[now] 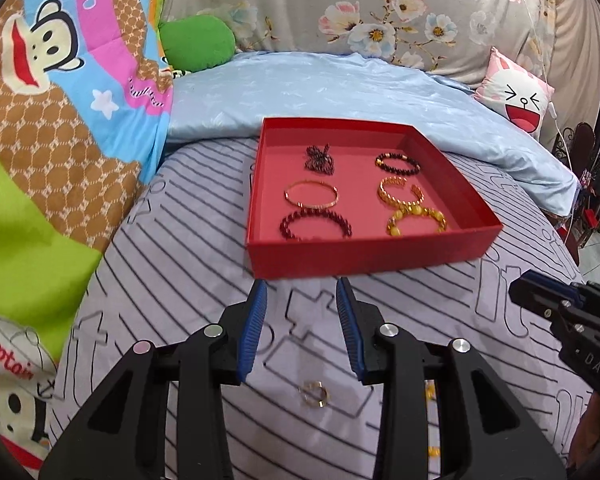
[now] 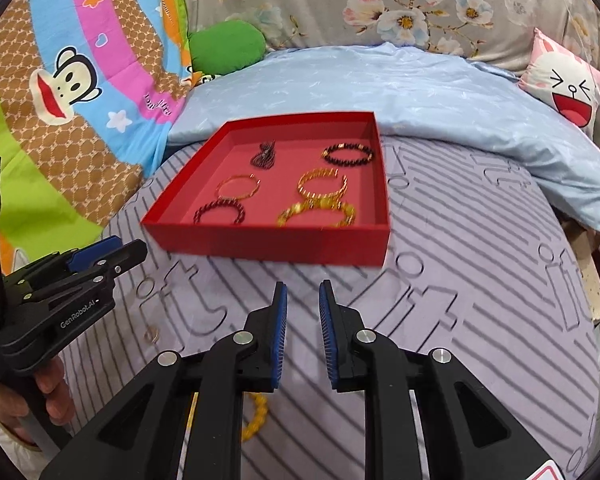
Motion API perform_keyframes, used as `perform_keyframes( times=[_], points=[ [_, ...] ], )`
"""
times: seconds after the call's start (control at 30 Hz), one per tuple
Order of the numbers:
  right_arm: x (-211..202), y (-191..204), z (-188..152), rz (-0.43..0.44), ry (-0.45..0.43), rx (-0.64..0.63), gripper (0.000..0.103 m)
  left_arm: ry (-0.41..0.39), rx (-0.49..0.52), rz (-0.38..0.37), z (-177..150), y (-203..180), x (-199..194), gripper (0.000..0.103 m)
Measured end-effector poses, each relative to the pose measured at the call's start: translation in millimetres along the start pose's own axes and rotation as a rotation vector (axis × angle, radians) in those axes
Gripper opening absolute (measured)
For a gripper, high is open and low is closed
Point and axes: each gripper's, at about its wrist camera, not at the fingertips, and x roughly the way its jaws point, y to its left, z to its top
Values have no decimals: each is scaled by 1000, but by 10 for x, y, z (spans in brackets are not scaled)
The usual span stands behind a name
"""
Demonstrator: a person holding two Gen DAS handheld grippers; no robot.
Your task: Organize jewelry
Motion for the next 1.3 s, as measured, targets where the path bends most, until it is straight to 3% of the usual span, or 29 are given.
perform_keyframes(
  times=[0.27, 0.4, 0.53, 0.97, 1.17, 1.3],
  points=[
    [-20, 107, -365, 31, 51, 3, 18, 34, -15, 18, -375, 22, -129, 34],
    [12, 168, -500, 35, 74, 1, 18, 34, 7, 62, -545, -3, -157, 34],
    [40, 213, -571, 30, 82, -4, 27, 50, 5, 39, -663, -3, -187, 34],
    [184, 271, -638, 5, 113, -31, 27, 70, 0, 15, -779, -32, -196, 36],
    [198, 258, -654, -35, 104, -55, 14, 72, 6, 5, -785, -69, -207, 37],
    [188, 194, -656, -37, 101, -39, 7, 70, 15, -10, -794, -113, -252, 43]
  ],
)
